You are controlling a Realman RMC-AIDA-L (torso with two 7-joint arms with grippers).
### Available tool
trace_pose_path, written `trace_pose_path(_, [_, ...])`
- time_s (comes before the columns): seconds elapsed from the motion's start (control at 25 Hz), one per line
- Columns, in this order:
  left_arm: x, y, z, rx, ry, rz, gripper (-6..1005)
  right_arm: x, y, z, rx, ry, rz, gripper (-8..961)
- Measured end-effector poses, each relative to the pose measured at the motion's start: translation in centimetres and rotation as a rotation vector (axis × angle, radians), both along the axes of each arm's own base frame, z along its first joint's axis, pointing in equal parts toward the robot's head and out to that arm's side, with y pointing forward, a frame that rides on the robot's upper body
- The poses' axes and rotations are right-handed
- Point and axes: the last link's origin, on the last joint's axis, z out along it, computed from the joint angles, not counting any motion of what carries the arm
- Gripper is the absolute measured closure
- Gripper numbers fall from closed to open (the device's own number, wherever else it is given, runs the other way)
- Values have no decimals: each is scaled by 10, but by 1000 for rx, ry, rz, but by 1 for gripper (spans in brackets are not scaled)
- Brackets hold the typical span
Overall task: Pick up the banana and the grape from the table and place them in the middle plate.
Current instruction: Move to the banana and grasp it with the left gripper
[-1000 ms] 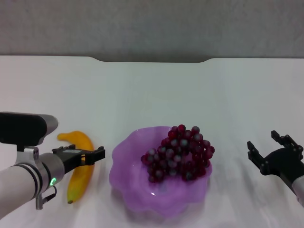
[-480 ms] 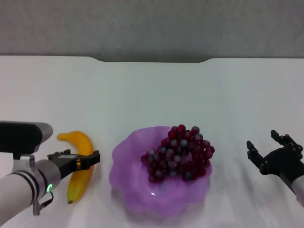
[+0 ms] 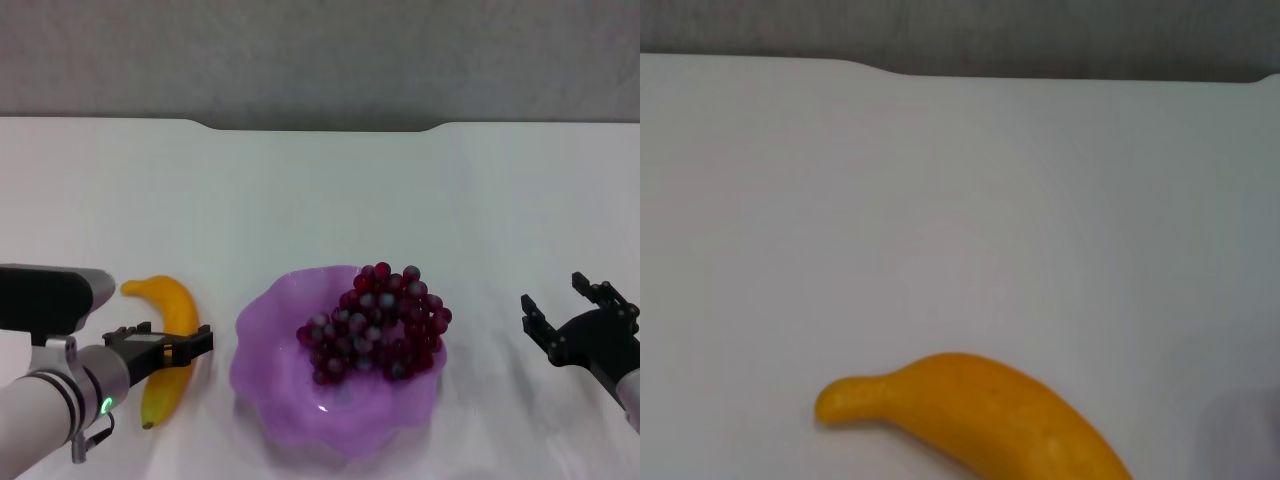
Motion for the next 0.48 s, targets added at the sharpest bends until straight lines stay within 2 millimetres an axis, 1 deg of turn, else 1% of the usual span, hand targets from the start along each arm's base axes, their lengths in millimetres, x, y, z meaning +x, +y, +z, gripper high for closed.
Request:
trace_pose_path(0.24, [-2, -2, -2, -6, 6, -1, 109, 0, 1, 0, -3, -3, -1, 242])
trace_pose_path(0.48, [-3, -2, -3, -6, 8, -8, 288, 0, 1, 0, -3, -4, -1, 242])
